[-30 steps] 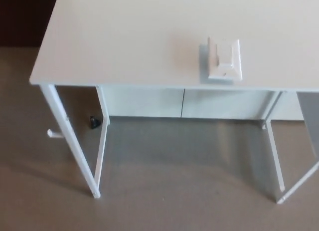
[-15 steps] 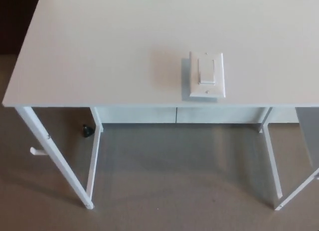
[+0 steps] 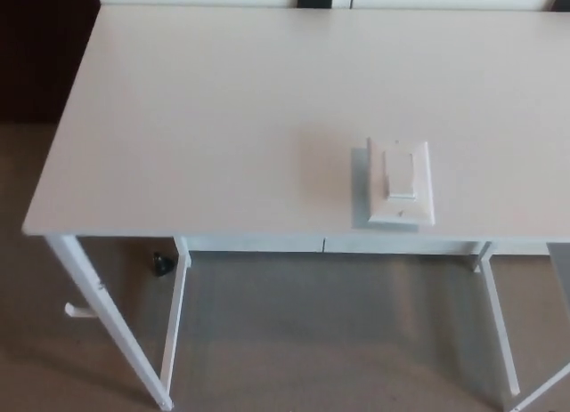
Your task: The robot walk towards a table in front and then clicks the light switch button using the right hand's index finger
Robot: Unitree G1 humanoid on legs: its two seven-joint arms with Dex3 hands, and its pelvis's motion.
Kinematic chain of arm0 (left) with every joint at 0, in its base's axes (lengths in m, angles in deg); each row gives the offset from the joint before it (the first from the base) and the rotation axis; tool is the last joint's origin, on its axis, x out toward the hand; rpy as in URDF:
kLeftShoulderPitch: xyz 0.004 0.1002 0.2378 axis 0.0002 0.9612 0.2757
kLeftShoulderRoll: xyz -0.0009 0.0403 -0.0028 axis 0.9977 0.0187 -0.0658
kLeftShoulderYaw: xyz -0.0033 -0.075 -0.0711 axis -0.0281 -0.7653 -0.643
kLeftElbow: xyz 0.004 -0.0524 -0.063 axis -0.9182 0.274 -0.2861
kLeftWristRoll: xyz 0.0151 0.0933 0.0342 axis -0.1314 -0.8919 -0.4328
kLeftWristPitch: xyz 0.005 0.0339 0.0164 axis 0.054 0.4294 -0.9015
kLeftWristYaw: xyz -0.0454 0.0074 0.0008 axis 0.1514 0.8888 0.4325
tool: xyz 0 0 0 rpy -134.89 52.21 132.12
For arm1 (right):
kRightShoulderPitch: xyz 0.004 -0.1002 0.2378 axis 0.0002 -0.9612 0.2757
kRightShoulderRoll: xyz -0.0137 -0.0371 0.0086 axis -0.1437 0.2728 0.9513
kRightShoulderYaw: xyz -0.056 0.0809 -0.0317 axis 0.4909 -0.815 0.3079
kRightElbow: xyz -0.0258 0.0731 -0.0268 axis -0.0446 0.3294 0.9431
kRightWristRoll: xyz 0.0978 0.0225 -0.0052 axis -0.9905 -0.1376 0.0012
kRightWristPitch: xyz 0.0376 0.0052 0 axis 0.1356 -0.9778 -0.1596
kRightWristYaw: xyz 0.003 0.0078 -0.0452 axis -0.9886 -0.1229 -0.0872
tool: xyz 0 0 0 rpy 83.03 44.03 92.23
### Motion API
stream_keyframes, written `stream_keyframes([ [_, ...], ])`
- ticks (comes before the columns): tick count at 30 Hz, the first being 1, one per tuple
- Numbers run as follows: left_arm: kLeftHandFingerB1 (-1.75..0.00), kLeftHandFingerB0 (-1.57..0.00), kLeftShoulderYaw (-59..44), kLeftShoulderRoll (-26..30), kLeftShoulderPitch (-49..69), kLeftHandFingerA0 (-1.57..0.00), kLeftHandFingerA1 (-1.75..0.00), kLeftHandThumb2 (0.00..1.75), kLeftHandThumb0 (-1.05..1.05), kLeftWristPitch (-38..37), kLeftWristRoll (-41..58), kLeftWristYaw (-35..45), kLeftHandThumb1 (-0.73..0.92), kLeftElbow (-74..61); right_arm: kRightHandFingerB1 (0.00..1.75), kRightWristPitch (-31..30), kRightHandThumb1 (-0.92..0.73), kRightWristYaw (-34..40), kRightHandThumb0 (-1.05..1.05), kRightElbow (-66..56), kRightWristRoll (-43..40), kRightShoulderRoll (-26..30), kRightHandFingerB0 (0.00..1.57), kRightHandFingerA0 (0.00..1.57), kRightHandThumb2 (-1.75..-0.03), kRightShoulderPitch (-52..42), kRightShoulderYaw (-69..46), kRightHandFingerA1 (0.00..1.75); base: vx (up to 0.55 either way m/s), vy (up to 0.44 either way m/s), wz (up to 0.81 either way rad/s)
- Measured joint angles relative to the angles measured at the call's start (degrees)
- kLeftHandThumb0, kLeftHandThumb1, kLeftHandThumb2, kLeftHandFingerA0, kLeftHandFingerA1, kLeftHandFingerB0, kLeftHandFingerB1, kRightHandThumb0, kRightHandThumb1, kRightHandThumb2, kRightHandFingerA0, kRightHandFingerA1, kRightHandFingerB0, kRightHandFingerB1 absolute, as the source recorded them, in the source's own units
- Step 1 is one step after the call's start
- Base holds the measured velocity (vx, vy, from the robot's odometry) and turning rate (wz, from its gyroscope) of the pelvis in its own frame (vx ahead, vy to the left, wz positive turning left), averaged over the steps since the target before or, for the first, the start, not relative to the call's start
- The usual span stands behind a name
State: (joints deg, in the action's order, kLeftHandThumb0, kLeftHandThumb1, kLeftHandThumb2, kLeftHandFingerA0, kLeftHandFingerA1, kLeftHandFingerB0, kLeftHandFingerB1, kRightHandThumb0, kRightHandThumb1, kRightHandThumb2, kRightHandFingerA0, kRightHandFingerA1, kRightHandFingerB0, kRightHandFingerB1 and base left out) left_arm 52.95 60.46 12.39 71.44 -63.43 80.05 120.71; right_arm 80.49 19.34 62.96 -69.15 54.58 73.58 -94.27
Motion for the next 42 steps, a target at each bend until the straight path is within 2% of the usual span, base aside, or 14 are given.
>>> stream_keyframes([
  [3,-0.39,-0.41,0.91,-1.33,0.24,-0.39,-0.41,0.57,-0.26,0.26,-0.36,-0.18,0.58,-0.84,0.24,-0.12,-0.77,0.07,-0.40,0.00,0.24,0.46,0.00,0.05,-0.63,0.42,0.29,0.43,0.14,-0.380,-0.10],
  [4,-0.39,-0.40,1.08,-1.51,0.34,-0.39,-0.41,0.57,-0.26,0.37,-0.44,-0.18,0.59,-1.07,0.22,-0.13,-0.66,0.07,-0.46,-0.06,0.26,0.65,0.00,0.05,-0.82,0.44,0.28,0.45,0.10,-0.158,-0.03],
  [5,-0.39,-0.39,1.21,-1.58,0.42,-0.39,-0.41,0.57,-0.26,0.42,-0.52,-0.19,0.59,-1.24,0.27,-0.14,-0.77,0.06,-0.41,-0.18,0.28,0.76,0.00,0.05,-0.62,0.43,0.29,0.44,0.08,-0.135,-0.01],
  [13,-0.40,-0.40,1.93,-1.60,0.34,-0.39,-0.42,0.57,-0.26,0.78,-0.68,-0.68,0.58,-2.33,0.26,-0.29,-0.76,-0.39,-0.41,-0.69,0.45,1.03,0.00,0.04,-0.63,0.50,0.72,0.42,0.06,0.018,-0.08],
  [14,-0.40,-0.41,1.94,-1.60,0.27,-0.40,-0.42,0.57,-0.27,0.80,-0.68,-0.72,0.58,-2.33,0.28,-0.36,-0.62,-0.53,-0.47,-0.92,0.47,1.06,0.00,0.01,-0.89,0.40,0.85,0.44,0.08,0.133,-0.08],
  [16,-0.40,-0.42,1.91,-1.51,0.19,-0.41,-0.42,0.56,-0.26,0.82,-0.67,-0.78,0.57,-2.29,0.22,-0.38,-0.67,-0.68,-0.45,-1.06,0.55,1.22,0.00,0.05,-0.82,0.25,1.13,0.45,0.11,0.126,0.13],
  [17,-0.40,-0.41,2.00,-1.59,-0.04,-0.40,-0.42,0.57,-0.26,0.97,-0.70,-0.80,0.57,-2.26,0.28,-0.37,-0.77,-0.76,-0.41,-1.19,0.66,1.33,0.00,0.06,-0.63,0.23,1.46,0.43,0.09,0.133,-0.33],
  [22,-0.39,-0.40,1.90,-0.84,0.06,-0.40,-0.41,0.57,-0.27,1.02,-0.71,-1.06,0.58,-2.28,0.30,-0.34,-0.77,-1.01,-0.40,-1.26,0.83,1.10,0.00,0.05,-0.63,0.04,2.56,0.43,0.06,0.079,0.10],
  [23,-0.39,-0.40,1.95,-0.84,0.12,-0.40,-0.41,0.57,-0.27,1.02,-0.72,-1.08,0.58,-2.27,0.52,-0.31,-0.76,-1.03,-0.29,-1.27,0.83,1.23,0.00,0.03,-1.19,0.15,2.62,0.54,0.00,0.000,0.00],
  [30,-0.39,-0.42,2.05,-0.84,0.15,-0.42,-0.42,0.57,-0.28,1.02,-0.72,-1.16,0.57,-2.13,0.52,-0.31,-0.75,-1.01,-0.29,-1.24,1.08,1.39,0.01,0.03,-1.19,0.19,3.41,0.54,0.01,-0.010,0.02],
  [31,-0.40,-0.42,2.07,-0.85,0.16,-0.42,-0.42,0.56,-0.28,1.02,-0.72,-1.19,0.57,-2.13,0.25,-0.31,-0.68,-1.01,-0.46,-1.24,1.12,1.40,0.01,0.08,-0.78,0.18,3.49,0.52,0.00,0.000,0.00],
  [32,-0.40,-0.42,2.07,-0.85,0.17,-0.41,-0.42,0.56,-0.27,1.02,-0.72,-1.21,0.57,-2.11,0.30,-0.31,-0.76,-1.01,-0.42,-1.24,1.17,1.40,0.03,0.10,-0.62,0.18,3.57,0.50,0.00,0.000,0.00],
  [41,-0.39,-0.41,2.02,-0.85,0.20,-0.41,-0.41,0.57,-0.27,1.06,-0.70,-1.31,0.58,-2.12,0.30,-0.30,-0.71,-1.15,-0.39,-3.96,2.37,1.88,0.07,0.15,-0.63,-0.82,5.98,0.53,0.00,0.000,0.00],
  [42,-0.39,-0.41,2.02,-0.85,0.29,-0.41,-0.41,0.57,-0.27,1.08,-0.70,-1.32,0.58,-2.19,0.37,-0.17,-0.65,-1.08,-0.43,-6.06,2.78,1.89,0.05,0.18,-0.75,-1.85,6.70,0.58,0.00,0.000,0.00],
])
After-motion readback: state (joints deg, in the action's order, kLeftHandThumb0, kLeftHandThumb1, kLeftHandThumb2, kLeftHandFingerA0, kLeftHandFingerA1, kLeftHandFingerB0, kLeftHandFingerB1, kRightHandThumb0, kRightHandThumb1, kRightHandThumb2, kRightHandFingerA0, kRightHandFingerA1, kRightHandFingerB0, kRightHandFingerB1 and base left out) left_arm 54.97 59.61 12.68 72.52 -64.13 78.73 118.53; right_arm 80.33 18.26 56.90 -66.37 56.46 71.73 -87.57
